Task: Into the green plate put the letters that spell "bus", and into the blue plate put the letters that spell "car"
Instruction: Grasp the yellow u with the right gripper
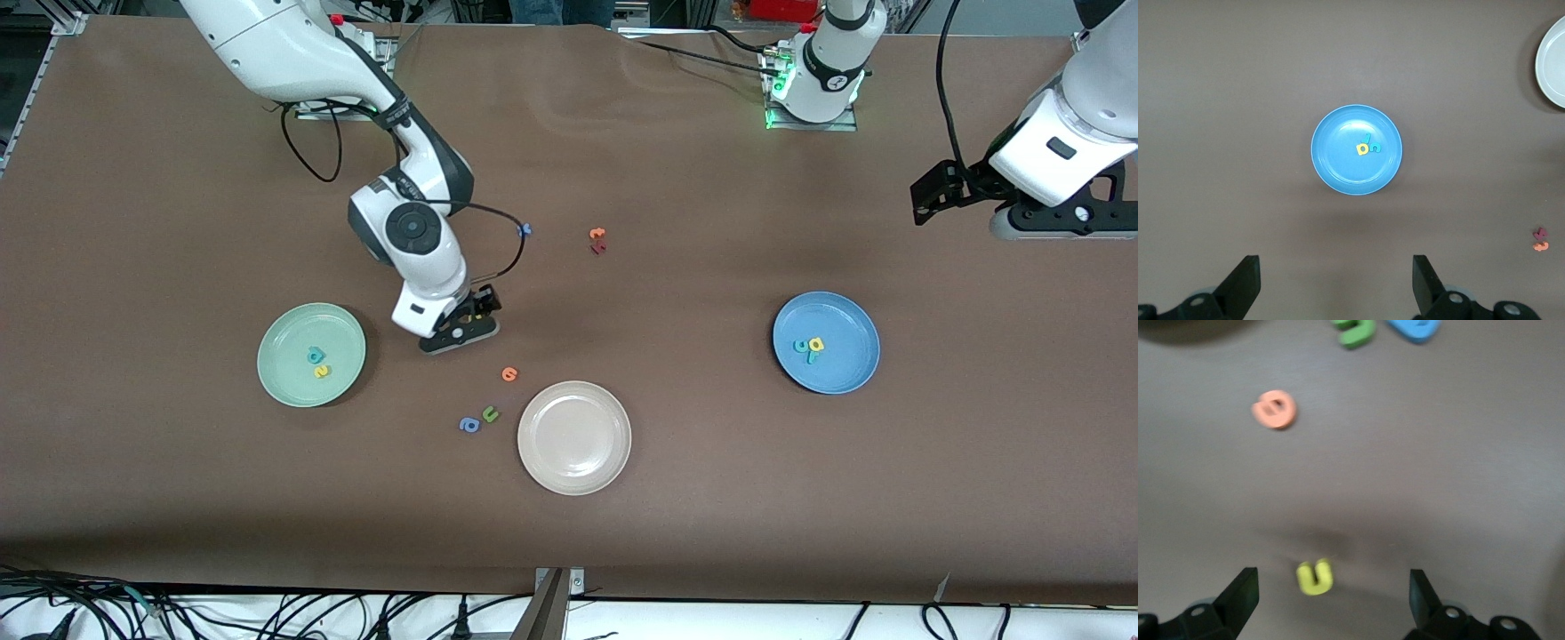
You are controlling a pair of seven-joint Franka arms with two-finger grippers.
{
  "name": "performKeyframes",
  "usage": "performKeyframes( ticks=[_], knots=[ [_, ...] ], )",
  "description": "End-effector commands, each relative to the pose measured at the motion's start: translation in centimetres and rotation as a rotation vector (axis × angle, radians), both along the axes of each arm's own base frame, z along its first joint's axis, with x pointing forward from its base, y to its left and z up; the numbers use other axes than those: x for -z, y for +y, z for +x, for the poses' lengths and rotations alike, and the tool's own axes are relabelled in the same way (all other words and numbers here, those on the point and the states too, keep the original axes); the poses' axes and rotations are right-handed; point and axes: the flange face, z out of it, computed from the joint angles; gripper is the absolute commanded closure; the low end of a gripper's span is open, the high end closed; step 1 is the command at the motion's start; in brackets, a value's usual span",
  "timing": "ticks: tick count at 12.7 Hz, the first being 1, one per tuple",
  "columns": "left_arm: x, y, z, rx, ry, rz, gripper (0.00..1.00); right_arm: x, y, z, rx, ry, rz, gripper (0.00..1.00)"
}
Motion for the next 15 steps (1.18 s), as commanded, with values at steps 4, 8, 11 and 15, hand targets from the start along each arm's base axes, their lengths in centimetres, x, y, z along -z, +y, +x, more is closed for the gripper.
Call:
performKeyframes(
  ticks=[4,8,11,15],
  knots=[
    [-0.5,0.2,0.4,-0.019,0.011,-0.027,0.00,3.2,-1.0,-3.6,-0.160,-0.080,0.082,0.01],
    [-0.4,0.1,0.4,-0.019,0.013,-0.027,0.00,4.0,-2.2,-3.5,-0.159,-0.086,0.080,0.06],
    [-0.4,0.1,0.4,-0.019,0.013,-0.027,0.00,4.4,-2.4,-3.3,-0.153,-0.086,0.083,0.19],
    [-0.4,0.0,0.4,-0.017,0.013,-0.027,0.00,4.9,-2.5,-3.3,-0.150,-0.091,0.092,0.30]
  ],
)
